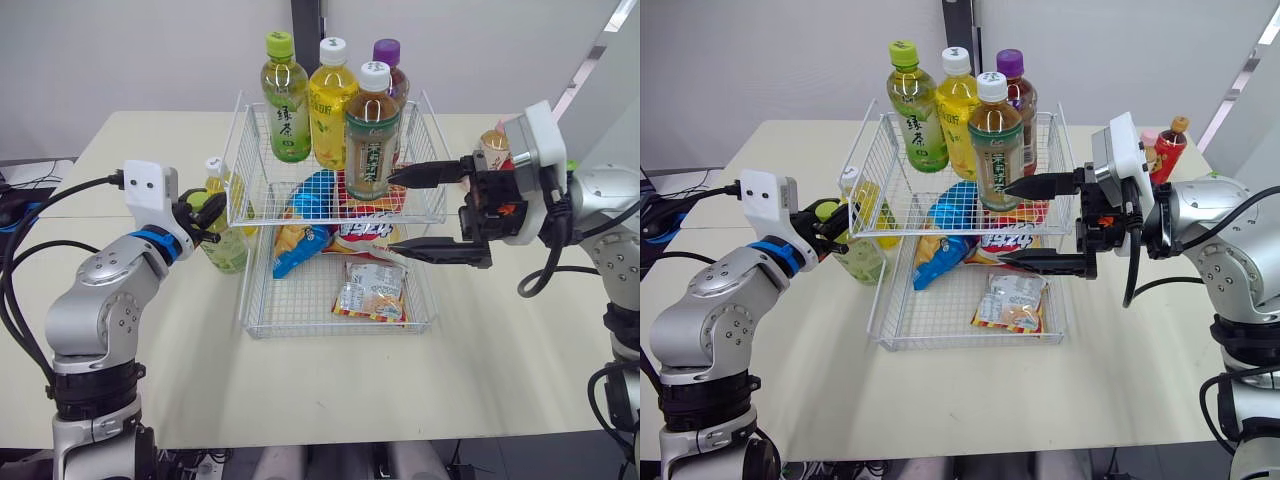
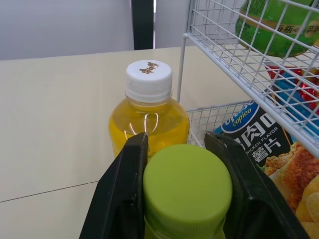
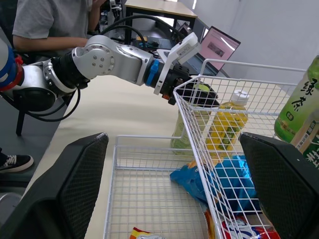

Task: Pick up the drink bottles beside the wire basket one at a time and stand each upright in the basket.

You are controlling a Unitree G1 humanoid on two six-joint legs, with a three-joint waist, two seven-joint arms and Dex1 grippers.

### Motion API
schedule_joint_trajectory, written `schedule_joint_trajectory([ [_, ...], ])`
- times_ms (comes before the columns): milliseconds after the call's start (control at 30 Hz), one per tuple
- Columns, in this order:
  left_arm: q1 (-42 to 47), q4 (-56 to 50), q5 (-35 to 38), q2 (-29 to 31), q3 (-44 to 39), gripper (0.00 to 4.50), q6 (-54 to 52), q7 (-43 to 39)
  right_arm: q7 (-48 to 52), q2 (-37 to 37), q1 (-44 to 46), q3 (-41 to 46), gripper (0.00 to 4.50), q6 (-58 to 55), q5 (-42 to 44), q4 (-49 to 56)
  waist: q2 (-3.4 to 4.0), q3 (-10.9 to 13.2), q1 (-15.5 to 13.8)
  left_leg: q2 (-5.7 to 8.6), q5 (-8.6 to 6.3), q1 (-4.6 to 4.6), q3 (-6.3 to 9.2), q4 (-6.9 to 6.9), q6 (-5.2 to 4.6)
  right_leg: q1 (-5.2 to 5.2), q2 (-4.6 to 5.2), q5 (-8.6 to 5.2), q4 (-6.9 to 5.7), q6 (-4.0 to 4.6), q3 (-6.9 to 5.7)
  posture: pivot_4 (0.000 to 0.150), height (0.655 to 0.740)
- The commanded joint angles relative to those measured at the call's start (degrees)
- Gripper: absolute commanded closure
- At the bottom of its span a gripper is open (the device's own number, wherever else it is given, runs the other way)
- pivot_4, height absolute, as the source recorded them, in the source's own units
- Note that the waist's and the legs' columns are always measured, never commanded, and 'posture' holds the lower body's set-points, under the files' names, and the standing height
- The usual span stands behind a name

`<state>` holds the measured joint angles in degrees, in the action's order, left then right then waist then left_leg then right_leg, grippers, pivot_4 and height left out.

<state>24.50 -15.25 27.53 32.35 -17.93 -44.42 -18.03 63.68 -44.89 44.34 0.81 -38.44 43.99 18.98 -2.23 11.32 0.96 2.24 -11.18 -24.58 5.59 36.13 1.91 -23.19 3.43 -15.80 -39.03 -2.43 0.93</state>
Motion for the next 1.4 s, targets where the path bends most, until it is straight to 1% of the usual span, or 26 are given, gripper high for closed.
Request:
schedule_joint_trajectory([
  [33,-1.34,-2.79,0.80,1.00,-1.02,3.11,-0.18,-1.02,-0.21,-1.29,0.56,2.61,0.00,0.33,0.30,1.23,0.00,0.00,0.01,0.00,0.00,0.00,0.00,0.00,0.00,0.00,0.00,0.00,0.00,0.00,0.00,0.150,0.7400],
  [133,-2.23,-5.34,2.44,2.65,-3.34,3.11,-1.38,-1.99,-0.27,-2.39,0.82,3.86,0.00,0.08,0.44,0.37,0.00,0.00,0.02,-0.01,0.00,0.00,0.00,0.00,0.00,0.00,0.00,0.00,0.00,0.00,0.01,0.150,0.7400],
  [333,-2.38,-9.46,7.99,7.86,-8.72,3.11,-6.61,-4.14,-0.29,-3.81,0.28,8.96,0.00,-0.06,2.62,-1.73,0.01,0.01,0.04,-0.03,0.00,-0.01,0.03,-0.03,0.00,-0.03,-0.02,0.00,0.01,0.00,-0.03,0.150,0.7400],
  [500,1.48,-8.58,15.63,16.98,-14.15,3.11,-14.20,-8.71,-0.30,-4.01,-3.37,11.07,0.00,2.20,1.85,-1.02,-0.01,0.02,0.14,-0.03,0.00,-0.06,0.01,-0.01,0.00,-0.02,-0.04,0.00,0.03,0.00,-0.06,0.150,0.7400],
  [600,8.84,-2.56,19.37,24.13,-15.67,3.11,-17.69,-11.81,-0.77,-4.18,-4.95,11.66,0.00,2.49,1.94,-0.41,-0.01,0.03,0.18,-0.03,0.00,-0.07,-0.02,-0.01,0.00,-0.02,-0.05,-0.01,0.02,-0.01,-0.09,0.150,0.7400],
  [700,17.18,4.97,20.86,30.72,-13.21,3.11,-19.25,-15.55,-1.36,-4.18,-5.60,11.85,0.00,2.73,2.03,-0.08,-0.01,0.04,0.51,-0.02,0.00,-0.08,-0.11,-0.01,0.00,-0.02,-0.07,-0.01,0.02,-0.01,-0.11,0.150,0.7400],
  [767,25.32,11.53,20.69,34.30,-9.44,3.11,-19.29,-18.24,-1.79,-4.09,-5.64,11.97,0.00,2.98,2.02,-0.01,0.00,0.04,0.69,-0.02,0.00,-0.07,-0.13,-0.04,0.00,-0.02,-0.08,-0.02,0.03,-0.02,-0.10,0.150,0.7400],
  [867,38.69,20.99,18.94,37.17,-2.50,3.11,-18.81,-22.63,-2.51,-3.97,-5.98,12.49,0.00,3.26,2.26,0.30,0.00,0.05,0.65,-0.04,0.00,-0.10,-0.12,-0.05,0.00,-0.03,-0.16,-0.02,0.04,-0.02,-0.21,0.150,0.7400],
  [967,49.73,28.06,15.63,37.29,4.78,3.11,-18.02,-27.17,-3.07,-3.70,-6.79,13.06,0.00,3.79,2.39,0.88,0.00,0.05,0.70,-0.03,0.00,-0.10,-0.18,-0.05,0.00,-0.03,-0.15,-0.03,0.03,-0.03,-0.15,0.150,0.7400],
  [1067,58.80,33.94,11.96,35.23,10.17,3.11,-16.58,-31.09,-3.53,-3.57,-7.47,13.45,0.00,4.14,2.58,1.49,0.01,0.05,0.78,-0.01,0.00,-0.10,-0.21,-0.05,0.00,-0.04,-0.18,-0.03,0.02,-0.03,-0.15,0.150,0.7400],
  [1133,63.91,37.52,10.44,32.63,11.94,3.11,-16.20,-32.51,-3.85,-3.46,-7.70,13.45,0.00,4.18,2.62,1.72,0.01,0.06,0.81,-0.03,0.00,-0.10,-0.23,-0.04,0.00,-0.06,-0.18,-0.03,0.00,-0.04,-0.13,0.150,0.7400],
  [1233,68.48,40.11,8.98,28.54,14.18,3.11,-16.42,-35.19,-4.46,-3.34,-8.11,13.62,0.00,4.16,2.85,2.22,0.01,0.06,0.79,-0.04,0.00,-0.12,-0.22,-0.03,0.00,-0.06,-0.17,-0.03,0.02,-0.04,-0.13,0.150,0.7400],
  [1400,70.98,40.93,6.95,22.86,17.02,3.11,-16.07,-39.30,-5.12,-3.61,-8.19,13.81,0.00,3.98,3.07,2.53,0.02,0.07,0.90,-0.05,0.00,-0.15,-0.22,-0.03,0.00,-0.09,-0.16,-0.04,0.02,-0.05,-0.10,0.150,0.7400],
])
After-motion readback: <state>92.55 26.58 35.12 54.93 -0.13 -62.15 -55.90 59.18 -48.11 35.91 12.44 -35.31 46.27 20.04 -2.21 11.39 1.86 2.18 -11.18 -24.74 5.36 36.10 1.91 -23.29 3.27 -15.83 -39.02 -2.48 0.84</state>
